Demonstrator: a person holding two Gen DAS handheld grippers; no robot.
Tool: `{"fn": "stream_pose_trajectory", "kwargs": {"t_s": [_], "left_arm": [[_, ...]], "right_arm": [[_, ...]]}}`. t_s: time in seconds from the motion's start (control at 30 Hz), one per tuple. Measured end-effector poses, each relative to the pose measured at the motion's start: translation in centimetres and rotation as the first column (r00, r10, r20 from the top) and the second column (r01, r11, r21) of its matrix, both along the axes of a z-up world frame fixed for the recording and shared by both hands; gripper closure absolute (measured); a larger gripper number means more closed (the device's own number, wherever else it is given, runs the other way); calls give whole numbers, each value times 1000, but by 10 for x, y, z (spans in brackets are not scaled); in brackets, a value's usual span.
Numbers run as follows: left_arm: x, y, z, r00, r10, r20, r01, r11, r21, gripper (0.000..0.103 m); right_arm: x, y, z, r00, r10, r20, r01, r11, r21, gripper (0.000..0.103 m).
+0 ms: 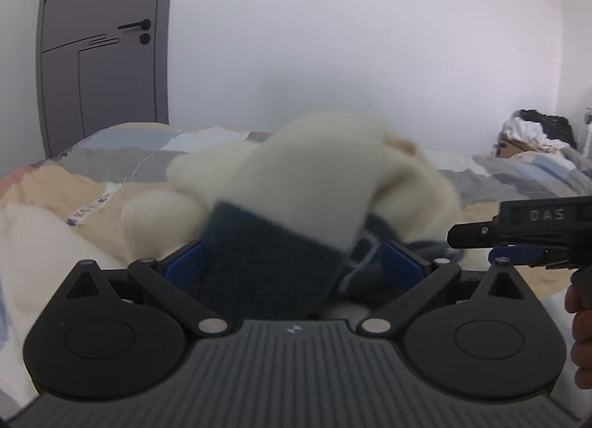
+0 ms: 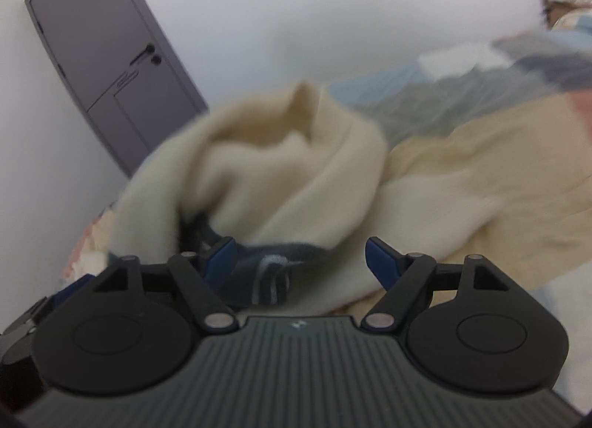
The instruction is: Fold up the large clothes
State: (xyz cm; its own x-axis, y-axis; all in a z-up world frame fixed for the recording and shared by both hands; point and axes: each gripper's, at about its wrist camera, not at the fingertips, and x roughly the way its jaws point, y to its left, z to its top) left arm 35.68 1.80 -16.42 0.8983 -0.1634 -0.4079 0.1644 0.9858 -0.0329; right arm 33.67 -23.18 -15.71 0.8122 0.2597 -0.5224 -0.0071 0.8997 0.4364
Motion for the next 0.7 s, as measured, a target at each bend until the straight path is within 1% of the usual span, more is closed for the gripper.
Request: {"fn": "stream_pose_trajectory", "kwargs": {"t_s": [0.07,0.13,0.17,0.2,0.27,0.33,0.37,0.4,0.43,0.47,0.5,0.53,0.57,0.6,0.7], "left_arm": [[8,-2,-12,1000,7,17,-8,999,34,9],[11,-4,-20,998,25,56,-29,996,81,13],[12,-5,-22,996,28,79,-36,995,97,15],[13,-6,-25,995,34,98,-45,993,111,19],[16,-5,-29,992,46,116,-60,991,120,24],[18,-4,-32,992,46,116,-59,992,109,28],[20,-5,-34,993,39,114,-54,991,126,32],[21,-9,-35,992,47,120,-65,985,159,39],[20,-13,-35,991,49,123,-71,980,183,42],[20,-13,-34,992,46,121,-68,981,182,49],[20,-12,-31,992,54,116,-73,983,170,56],[20,-10,-29,992,60,114,-78,984,158,60],[19,-7,-26,992,63,113,-80,985,151,65],[18,-4,-23,992,67,109,-82,986,144,69],[5,9,-11,990,89,112,-97,993,71,79]], "right_arm": [[13,0,-16,999,-32,0,32,999,15,26],[21,0,-30,999,-49,20,48,998,40,26],[27,1,-36,998,-50,30,50,998,25,25],[29,5,-39,998,-48,49,48,999,-4,25],[32,9,-43,995,-39,88,42,999,-32,25],[36,11,-44,995,-34,98,37,999,-28,26],[39,11,-44,995,-32,100,35,999,-27,26],[40,11,-43,994,-26,104,28,999,-25,32],[41,12,-41,994,-9,105,12,1000,-27,38],[45,14,-41,994,9,106,-4,999,-46,50],[44,19,-38,993,19,113,-10,997,-76,57],[42,24,-34,992,26,124,-13,995,-104,62],[40,25,-30,990,28,137,-11,993,-119,71],[37,24,-27,990,22,142,-6,994,-113,76],[30,17,-19,990,28,141,-14,995,-98,81]]}}
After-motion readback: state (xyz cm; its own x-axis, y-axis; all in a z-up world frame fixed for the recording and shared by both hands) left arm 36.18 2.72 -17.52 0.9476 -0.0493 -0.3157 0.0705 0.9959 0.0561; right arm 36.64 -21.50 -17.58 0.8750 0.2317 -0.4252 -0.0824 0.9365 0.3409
